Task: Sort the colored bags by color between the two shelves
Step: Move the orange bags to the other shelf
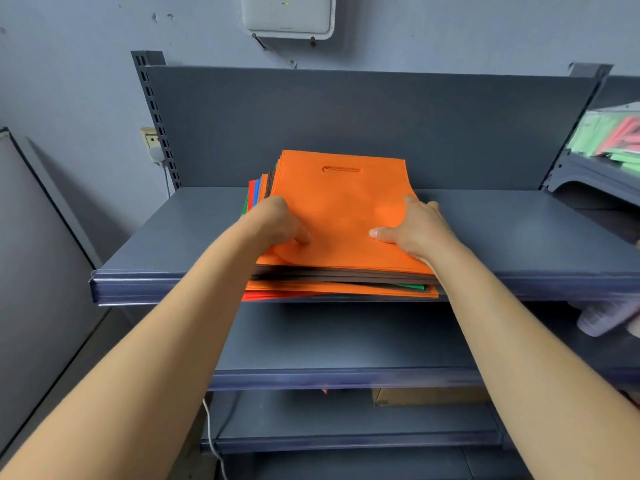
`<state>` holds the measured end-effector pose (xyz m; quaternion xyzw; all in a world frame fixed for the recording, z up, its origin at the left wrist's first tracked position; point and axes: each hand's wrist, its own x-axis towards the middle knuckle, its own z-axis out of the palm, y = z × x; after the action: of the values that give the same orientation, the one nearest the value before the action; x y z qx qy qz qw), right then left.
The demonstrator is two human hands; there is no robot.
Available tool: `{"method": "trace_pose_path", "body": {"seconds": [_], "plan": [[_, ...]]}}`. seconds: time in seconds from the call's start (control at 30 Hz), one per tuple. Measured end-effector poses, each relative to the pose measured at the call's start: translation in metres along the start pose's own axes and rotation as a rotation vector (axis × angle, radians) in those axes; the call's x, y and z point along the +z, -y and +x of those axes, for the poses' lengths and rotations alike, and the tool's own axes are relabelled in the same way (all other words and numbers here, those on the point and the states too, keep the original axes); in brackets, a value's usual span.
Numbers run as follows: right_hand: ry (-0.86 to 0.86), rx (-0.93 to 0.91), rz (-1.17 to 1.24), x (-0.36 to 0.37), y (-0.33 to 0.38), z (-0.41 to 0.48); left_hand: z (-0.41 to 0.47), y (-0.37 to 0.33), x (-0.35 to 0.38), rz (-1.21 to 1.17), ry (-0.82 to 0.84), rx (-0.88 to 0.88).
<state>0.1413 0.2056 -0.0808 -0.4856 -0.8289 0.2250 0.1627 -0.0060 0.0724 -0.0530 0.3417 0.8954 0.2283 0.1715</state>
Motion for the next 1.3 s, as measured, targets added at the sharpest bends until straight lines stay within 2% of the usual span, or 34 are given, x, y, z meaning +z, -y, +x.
{"method": "trace_pose_path", "body": {"seconds": [0.27, 0.53, 0.83, 1.17, 1.3], "plan": [[-0.039, -0.023, 0.062, 0.006, -0.006, -0.001, 0.013, -0.001, 0.001, 0.034, -0.077, -0.023], [0.009, -0.014, 0.085, 0.006, -0.011, 0.000, 0.025, -0.001, 0.019, 0.211, -0.104, 0.003], [0.035, 0.000, -0.010, 0.008, -0.004, 0.008, 0.023, 0.002, 0.025, 0.264, -0.119, -0.028], [0.037, 0.019, -0.021, 0.012, -0.003, 0.012, 0.016, 0.003, 0.033, 0.361, -0.147, 0.158], [0.038, 0.020, -0.023, 0.012, -0.003, 0.012, 0.011, 0.000, 0.033, 0.370, -0.230, 0.233]]}}
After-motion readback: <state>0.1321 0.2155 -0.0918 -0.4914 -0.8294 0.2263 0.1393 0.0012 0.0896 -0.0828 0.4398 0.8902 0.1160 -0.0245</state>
